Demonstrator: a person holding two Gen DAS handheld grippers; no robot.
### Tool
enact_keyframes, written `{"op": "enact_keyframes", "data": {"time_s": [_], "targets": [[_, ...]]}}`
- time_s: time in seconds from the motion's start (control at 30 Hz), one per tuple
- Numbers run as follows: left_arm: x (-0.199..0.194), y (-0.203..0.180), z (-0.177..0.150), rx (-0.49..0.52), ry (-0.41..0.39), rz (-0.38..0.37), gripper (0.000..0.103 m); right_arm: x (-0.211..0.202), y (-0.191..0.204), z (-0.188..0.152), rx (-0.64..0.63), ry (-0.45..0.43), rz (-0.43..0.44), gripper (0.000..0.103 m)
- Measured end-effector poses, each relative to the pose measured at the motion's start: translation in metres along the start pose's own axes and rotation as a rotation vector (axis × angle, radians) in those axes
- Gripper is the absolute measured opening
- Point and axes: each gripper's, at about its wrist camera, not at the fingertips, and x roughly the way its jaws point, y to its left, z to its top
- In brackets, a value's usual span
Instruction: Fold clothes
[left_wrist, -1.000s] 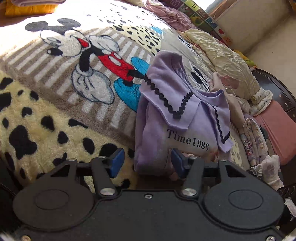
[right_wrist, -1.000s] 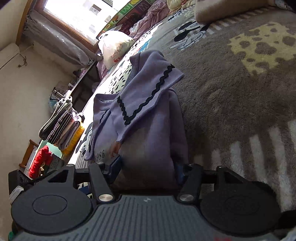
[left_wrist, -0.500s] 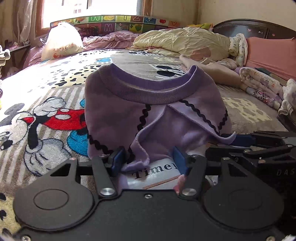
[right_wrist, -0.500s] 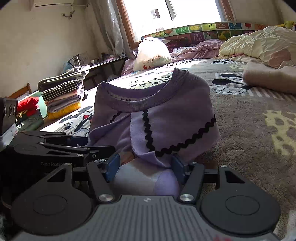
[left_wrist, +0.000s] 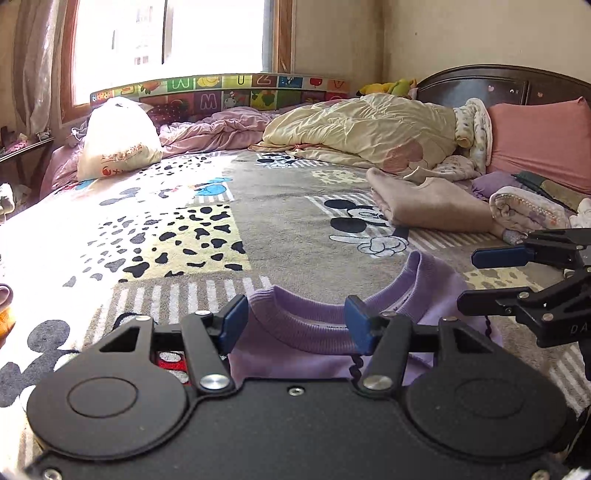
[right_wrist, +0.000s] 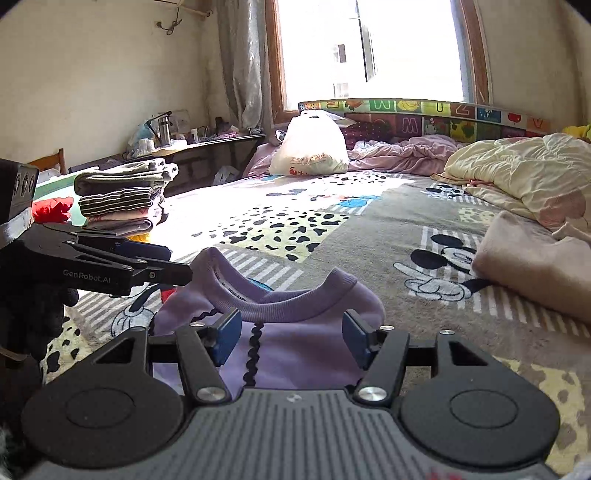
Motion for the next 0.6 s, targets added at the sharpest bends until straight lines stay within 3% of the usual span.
{"op": "enact_keyframes", "data": {"time_s": [0.07, 0.17, 0.23, 0.3, 0.5, 0.6], "targets": [[0.017, 0.001, -0.005, 0.019, 0.018, -0.034, 0.058, 0.024, -0.008, 0.005, -0.049, 0.025, 0.002, 0.07], [0.053, 0.001, -0.03, 0.005, 0.186, -0.061, 0.06, 0.061, -0.023, -0.007, -0.009, 0.096, 0.075, 0.071], [0.058, 0.001, -0.038, -0.049, 0.182, -0.049, 0.062, 0.081, -0.037, -0.024, 0.098, 0.158, 0.148, 0.073], [0.059, -0.003, -0.037, -0.048, 0.196, -0.026, 0.062, 0.088, -0.048, -0.038, 0.189, 0.14, 0.177, 0.075], [0.058, -0.009, -0.038, -0.047, 0.201, 0.019, 0.066, 0.085, -0.038, -0.048, 0.178, 0.126, 0.148, 0.076], [0.043, -0.008, -0.021, -0.041, 0.219, 0.017, 0.066, 0.084, -0.034, -0.035, 0.158, 0.168, 0.125, 0.075]]}}
